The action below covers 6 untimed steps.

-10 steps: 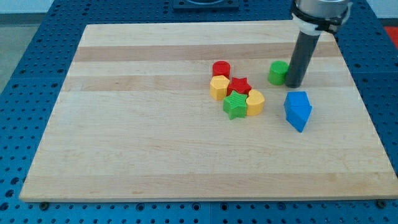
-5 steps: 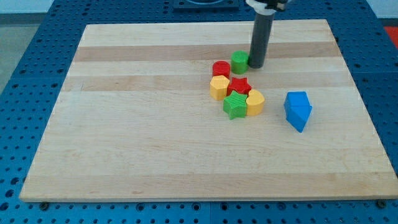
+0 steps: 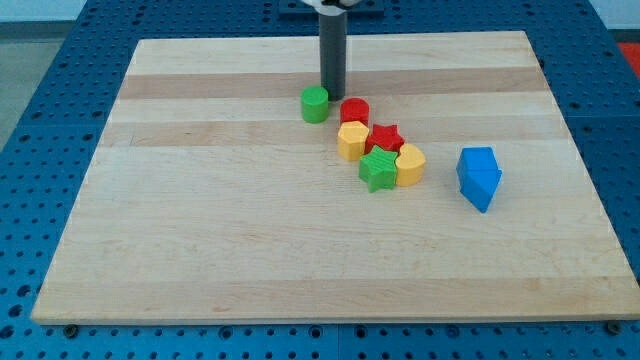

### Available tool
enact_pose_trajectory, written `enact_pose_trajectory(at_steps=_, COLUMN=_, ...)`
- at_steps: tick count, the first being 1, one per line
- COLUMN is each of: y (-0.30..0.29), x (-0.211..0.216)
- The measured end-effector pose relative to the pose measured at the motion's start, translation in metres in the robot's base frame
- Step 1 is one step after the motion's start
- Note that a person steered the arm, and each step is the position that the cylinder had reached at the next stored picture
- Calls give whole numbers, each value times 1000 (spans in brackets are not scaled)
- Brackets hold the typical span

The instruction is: Place the green circle parallel red circle

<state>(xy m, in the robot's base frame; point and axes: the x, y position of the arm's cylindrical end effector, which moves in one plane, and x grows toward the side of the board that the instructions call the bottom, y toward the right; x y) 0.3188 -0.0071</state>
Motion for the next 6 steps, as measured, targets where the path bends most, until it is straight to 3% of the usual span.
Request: enact_pose_trajectory(at_steps=6, y=3, x=33)
